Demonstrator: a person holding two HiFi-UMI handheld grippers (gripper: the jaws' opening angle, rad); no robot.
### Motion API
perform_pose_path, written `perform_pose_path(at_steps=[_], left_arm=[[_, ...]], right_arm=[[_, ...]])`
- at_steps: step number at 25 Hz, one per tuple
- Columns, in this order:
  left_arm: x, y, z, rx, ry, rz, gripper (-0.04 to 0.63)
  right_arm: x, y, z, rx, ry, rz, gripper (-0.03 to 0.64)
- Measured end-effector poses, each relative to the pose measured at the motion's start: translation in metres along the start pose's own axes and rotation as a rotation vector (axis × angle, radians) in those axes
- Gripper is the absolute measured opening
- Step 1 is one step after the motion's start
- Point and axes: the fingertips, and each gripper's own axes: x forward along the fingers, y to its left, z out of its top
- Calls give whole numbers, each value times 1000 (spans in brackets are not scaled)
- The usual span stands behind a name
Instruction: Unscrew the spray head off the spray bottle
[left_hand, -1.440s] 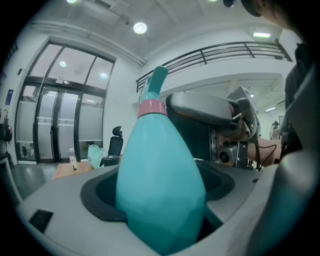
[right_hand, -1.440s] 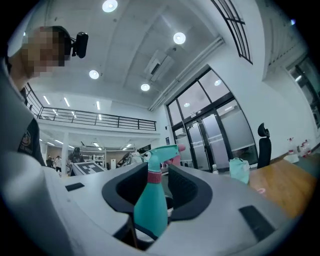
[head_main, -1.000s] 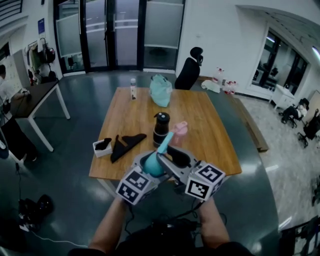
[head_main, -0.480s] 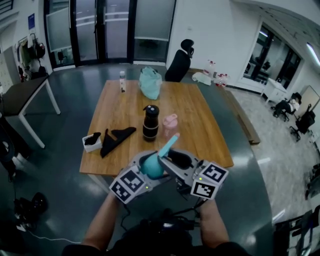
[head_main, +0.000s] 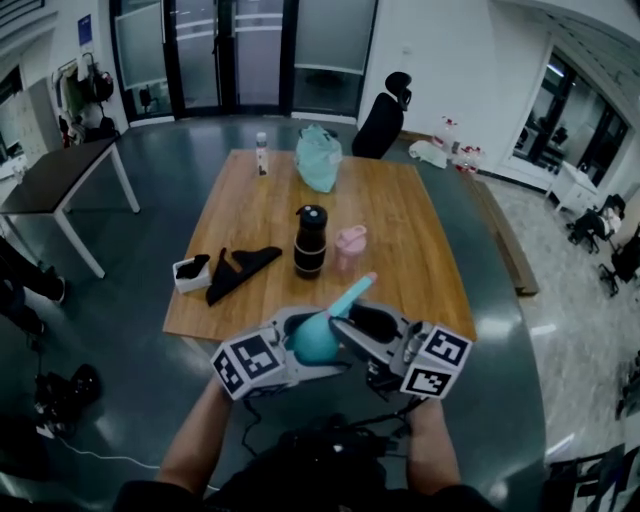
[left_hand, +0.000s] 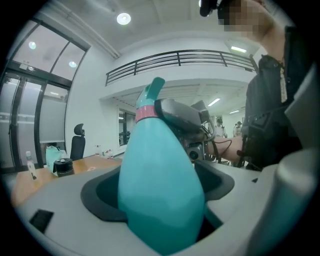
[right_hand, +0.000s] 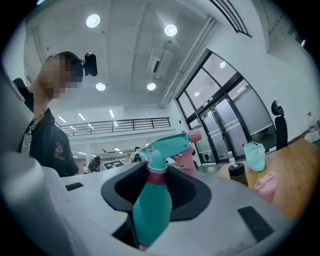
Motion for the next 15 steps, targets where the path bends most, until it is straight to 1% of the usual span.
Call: perform_pose_path(at_steps=[7,15], left_arm=[[17,-8,17,-14,-33,-79,423],[33,-26,34,-49,-61,-249,420]], right_arm=[[-21,-7,15,2,-21,117,138],[-43,-7,29,41,-31,339,140]])
